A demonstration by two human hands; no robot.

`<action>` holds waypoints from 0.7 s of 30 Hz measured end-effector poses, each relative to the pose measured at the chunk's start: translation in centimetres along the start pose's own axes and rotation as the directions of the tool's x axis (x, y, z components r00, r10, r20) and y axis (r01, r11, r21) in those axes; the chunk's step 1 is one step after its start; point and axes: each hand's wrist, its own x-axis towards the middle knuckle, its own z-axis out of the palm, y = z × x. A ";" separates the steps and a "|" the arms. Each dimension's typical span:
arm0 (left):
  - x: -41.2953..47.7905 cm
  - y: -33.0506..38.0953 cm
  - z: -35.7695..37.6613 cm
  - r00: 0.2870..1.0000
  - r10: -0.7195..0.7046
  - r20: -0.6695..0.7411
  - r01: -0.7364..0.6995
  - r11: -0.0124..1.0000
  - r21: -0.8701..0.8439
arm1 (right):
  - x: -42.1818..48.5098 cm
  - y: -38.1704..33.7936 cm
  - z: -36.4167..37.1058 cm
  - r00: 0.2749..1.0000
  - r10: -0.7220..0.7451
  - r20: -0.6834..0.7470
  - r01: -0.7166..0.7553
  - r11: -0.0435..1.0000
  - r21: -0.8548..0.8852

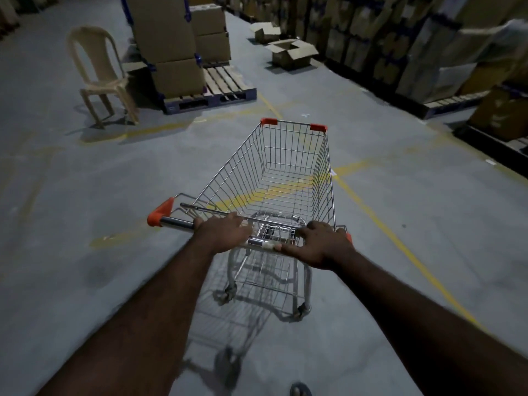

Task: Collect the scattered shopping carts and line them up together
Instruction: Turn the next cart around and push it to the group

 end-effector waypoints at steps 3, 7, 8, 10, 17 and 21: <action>3.3 3.1 -1.0 1.000 0.026 0.011 -0.027 0.999 0.046 | 1.2 3.2 -1.2 0.999 0.042 0.021 -0.043 0.999 0.030; 7.1 7.3 -2.2 0.999 0.050 0.000 -0.049 0.996 0.069 | 3.0 7.2 -2.7 0.994 0.088 0.059 -0.091 0.995 0.049; 8.0 8.3 -2.5 0.998 0.061 -0.009 -0.060 0.995 0.078 | 3.4 8.2 -3.0 0.993 0.106 0.059 -0.109 0.993 0.051; 9.9 10.2 -3.1 0.996 0.091 -0.016 -0.089 0.991 0.099 | 3.9 9.9 -3.5 0.988 0.145 0.054 -0.147 0.988 0.043; 16.1 14.9 -5.0 0.982 0.191 -0.013 -0.186 0.970 0.155 | 6.2 13.4 -5.6 0.947 0.290 0.136 -0.297 0.954 0.034; 20.1 17.0 -6.7 0.963 0.268 -0.018 -0.260 0.946 0.193 | 8.6 15.0 -7.0 0.913 0.373 0.164 -0.383 0.923 0.035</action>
